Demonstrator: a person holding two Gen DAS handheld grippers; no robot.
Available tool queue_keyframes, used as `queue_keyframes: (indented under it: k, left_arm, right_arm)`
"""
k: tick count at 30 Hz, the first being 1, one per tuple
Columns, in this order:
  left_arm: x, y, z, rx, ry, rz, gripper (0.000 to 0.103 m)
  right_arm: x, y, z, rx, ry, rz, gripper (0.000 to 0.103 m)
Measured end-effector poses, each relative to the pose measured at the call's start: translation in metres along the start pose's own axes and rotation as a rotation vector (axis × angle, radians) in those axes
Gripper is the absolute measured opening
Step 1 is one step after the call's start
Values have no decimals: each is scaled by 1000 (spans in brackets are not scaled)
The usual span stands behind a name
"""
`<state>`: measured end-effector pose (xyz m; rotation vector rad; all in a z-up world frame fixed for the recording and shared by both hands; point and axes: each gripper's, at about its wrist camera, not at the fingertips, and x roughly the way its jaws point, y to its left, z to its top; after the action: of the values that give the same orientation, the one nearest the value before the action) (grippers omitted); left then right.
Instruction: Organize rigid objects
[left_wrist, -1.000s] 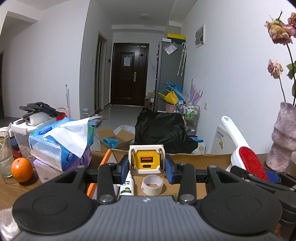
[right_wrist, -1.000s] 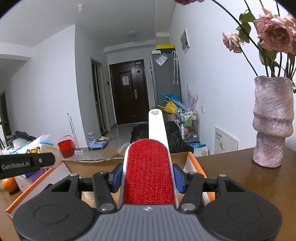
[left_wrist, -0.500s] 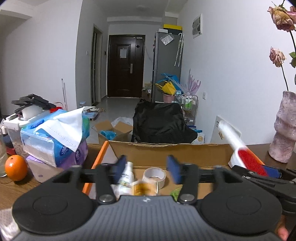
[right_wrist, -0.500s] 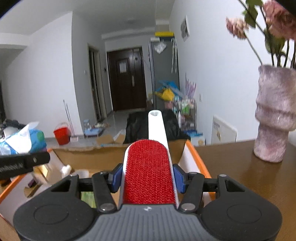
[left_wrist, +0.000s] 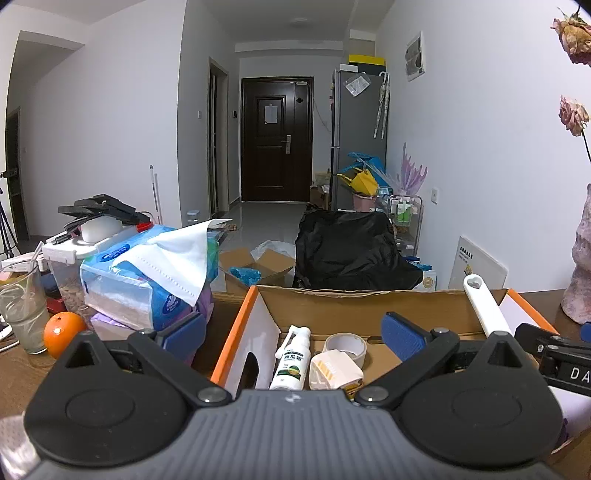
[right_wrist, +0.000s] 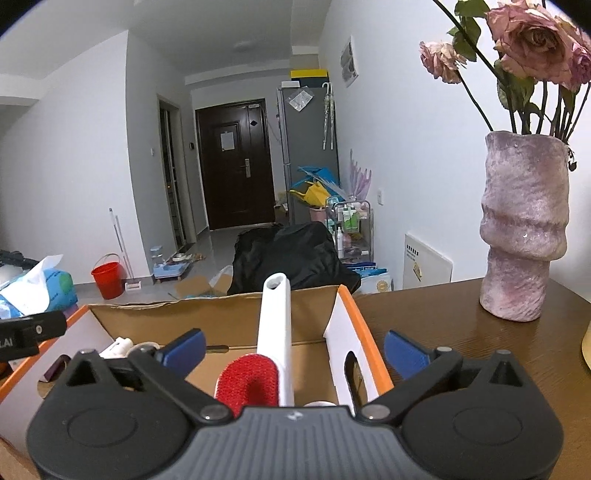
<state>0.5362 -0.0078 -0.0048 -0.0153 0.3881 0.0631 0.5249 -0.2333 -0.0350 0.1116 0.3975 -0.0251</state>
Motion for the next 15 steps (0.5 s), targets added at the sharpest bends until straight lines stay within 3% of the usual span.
queue_keyframes:
  k: [15]
  left_arm:
    - [-61, 1, -2, 12, -67, -51, 103]
  right_arm:
    - [-45, 2, 4, -49, -45, 26, 103]
